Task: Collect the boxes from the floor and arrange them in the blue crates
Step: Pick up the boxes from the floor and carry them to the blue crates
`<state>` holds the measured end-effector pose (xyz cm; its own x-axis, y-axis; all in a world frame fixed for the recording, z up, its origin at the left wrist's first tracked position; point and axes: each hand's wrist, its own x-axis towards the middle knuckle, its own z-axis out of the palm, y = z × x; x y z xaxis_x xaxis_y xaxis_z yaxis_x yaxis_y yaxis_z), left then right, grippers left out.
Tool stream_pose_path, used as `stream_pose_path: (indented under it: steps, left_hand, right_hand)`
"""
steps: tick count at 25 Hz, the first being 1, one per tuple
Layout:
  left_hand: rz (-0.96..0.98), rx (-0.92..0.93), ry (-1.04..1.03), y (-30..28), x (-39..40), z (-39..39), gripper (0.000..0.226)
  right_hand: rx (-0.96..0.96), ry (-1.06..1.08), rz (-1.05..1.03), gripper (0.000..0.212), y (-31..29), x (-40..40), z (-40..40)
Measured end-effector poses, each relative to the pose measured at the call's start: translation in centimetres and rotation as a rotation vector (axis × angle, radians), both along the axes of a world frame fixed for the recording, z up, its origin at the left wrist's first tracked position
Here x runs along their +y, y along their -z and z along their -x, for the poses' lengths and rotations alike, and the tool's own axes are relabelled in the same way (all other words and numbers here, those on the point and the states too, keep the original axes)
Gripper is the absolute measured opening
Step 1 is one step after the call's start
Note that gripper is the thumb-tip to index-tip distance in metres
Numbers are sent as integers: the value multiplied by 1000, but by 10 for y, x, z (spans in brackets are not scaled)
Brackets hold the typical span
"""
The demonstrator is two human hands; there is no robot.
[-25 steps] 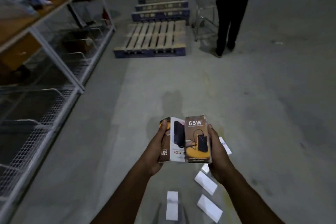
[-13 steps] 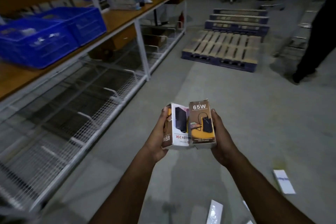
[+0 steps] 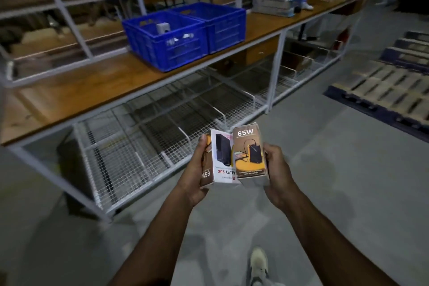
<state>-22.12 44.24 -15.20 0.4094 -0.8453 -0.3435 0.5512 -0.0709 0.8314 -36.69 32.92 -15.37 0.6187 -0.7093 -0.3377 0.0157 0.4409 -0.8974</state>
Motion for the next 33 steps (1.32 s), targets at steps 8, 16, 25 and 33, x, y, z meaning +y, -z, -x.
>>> stream_pose_path:
  steps: [8,16,25,33]
  left_hand:
    - [4,-2,-301,-35,-97,-107,40]
    - [147,-102,-484,-57,-183,-210,36]
    - [156,-496,-367,-70,-277,-398,69]
    - [95,-803,-459,-120,-343,-559,65]
  right_hand:
    - [-67,-162,58,31,-24,-134,-144]
    - [-142,-218,358,28,-53,-221,-276]
    - [-165,-344,405,66,-78,-316,-458]
    - [-110,-246,577,83,-118,-379,-608]
